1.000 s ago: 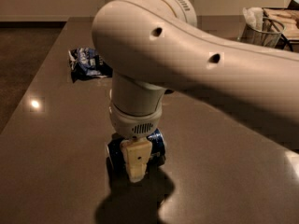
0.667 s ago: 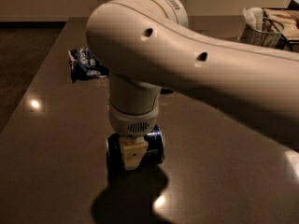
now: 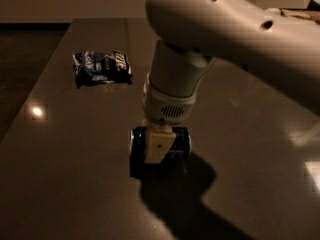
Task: Place pepsi can upright
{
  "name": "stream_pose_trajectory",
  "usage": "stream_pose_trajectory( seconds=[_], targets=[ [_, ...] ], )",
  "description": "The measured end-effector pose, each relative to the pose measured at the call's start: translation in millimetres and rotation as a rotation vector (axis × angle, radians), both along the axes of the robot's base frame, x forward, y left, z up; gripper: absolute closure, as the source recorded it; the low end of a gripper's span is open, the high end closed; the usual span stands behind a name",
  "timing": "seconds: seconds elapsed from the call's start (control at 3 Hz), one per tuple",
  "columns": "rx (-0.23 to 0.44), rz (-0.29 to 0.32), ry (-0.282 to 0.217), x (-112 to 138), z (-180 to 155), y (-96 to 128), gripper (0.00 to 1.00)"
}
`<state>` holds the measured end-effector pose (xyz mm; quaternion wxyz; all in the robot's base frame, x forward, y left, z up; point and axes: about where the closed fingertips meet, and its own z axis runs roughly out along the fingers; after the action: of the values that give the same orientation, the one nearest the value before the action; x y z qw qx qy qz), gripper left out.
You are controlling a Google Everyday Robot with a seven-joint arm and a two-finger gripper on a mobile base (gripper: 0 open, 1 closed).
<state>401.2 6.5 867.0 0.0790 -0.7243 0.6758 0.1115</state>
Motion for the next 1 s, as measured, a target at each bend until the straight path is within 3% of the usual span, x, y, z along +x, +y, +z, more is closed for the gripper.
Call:
stream_pose_trajectory(
  seconds=[0.33,0.67,1.0],
  targets=[
    [0.162,-0.06,0.022,20.5,34.6,-13.9,1.0],
    [0.337,-0.098,0.024,31.3,59.5,-19.0,1.0],
    [0.537,-0.158,-0.007,39.2,73.0,-23.9,1.0]
  ],
)
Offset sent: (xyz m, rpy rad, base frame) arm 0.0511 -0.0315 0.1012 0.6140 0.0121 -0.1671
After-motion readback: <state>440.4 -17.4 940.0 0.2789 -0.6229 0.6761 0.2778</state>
